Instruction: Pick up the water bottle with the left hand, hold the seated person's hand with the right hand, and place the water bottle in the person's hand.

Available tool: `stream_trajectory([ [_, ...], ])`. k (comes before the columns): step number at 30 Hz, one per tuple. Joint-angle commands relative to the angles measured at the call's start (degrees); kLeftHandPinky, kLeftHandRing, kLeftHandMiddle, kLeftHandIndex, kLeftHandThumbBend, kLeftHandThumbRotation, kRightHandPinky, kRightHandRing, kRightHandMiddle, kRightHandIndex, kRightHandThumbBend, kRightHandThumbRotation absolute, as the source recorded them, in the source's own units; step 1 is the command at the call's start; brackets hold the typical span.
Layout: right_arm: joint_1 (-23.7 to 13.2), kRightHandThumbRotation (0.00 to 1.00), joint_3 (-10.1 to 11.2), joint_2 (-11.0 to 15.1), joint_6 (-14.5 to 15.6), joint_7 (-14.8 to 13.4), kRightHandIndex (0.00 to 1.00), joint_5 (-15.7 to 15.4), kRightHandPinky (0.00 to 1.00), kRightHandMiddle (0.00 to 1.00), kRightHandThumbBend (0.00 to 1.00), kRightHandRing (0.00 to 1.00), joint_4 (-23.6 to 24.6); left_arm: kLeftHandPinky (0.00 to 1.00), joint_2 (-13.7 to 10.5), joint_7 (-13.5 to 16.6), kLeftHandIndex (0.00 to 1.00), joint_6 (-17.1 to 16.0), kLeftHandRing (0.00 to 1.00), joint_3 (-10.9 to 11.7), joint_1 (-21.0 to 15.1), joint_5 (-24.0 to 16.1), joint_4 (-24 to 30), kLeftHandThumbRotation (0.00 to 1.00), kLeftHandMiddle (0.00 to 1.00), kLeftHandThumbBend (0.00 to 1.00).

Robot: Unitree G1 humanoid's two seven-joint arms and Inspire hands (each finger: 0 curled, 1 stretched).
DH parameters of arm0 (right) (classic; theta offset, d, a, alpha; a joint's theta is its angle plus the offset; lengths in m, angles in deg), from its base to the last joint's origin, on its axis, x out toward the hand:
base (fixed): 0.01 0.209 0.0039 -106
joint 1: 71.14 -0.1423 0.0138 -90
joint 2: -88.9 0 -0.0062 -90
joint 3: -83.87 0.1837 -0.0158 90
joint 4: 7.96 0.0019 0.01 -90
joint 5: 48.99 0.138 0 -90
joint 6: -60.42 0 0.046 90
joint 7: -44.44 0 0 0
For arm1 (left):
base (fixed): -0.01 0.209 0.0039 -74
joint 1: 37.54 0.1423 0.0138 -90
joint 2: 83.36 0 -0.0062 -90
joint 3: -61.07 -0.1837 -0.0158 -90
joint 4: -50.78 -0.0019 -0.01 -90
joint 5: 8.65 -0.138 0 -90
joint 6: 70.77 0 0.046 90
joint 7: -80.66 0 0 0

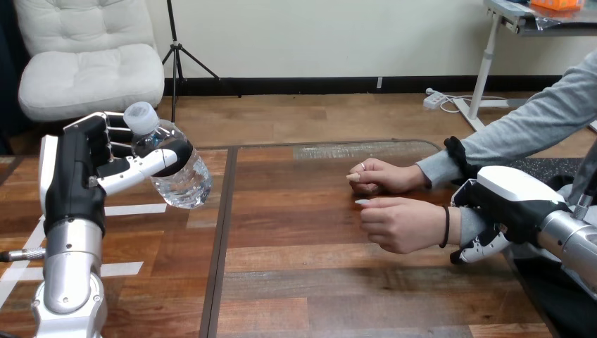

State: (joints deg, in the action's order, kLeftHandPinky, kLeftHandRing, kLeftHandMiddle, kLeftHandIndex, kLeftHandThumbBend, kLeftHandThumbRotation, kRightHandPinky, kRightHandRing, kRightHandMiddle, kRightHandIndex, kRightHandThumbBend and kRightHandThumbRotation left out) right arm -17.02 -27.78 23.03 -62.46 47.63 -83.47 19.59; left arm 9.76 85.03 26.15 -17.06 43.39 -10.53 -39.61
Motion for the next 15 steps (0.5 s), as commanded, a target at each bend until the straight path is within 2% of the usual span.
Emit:
stream_trajectory([
  [1,-3.46,0.00,0.96,-0.41,-0.50,0.14,0.34,1.02,0.23,0.33,0.66,0.27,0.76,0.35,-0.25,0.17,0.43,-2.20,0.41,0.33,-2.95,0.32,3.36,0.00,0.45,0.77],
  [15,-3.49,0.00,1.23,-0.53,-0.63,0.44,0.34,1.54,0.22,0.33,0.65,0.27,0.69,0.35,-0.48,0.24,0.43,-1.88,0.42,0.23,-2.98,-0.06,3.50,0.00,0.45,0.77],
])
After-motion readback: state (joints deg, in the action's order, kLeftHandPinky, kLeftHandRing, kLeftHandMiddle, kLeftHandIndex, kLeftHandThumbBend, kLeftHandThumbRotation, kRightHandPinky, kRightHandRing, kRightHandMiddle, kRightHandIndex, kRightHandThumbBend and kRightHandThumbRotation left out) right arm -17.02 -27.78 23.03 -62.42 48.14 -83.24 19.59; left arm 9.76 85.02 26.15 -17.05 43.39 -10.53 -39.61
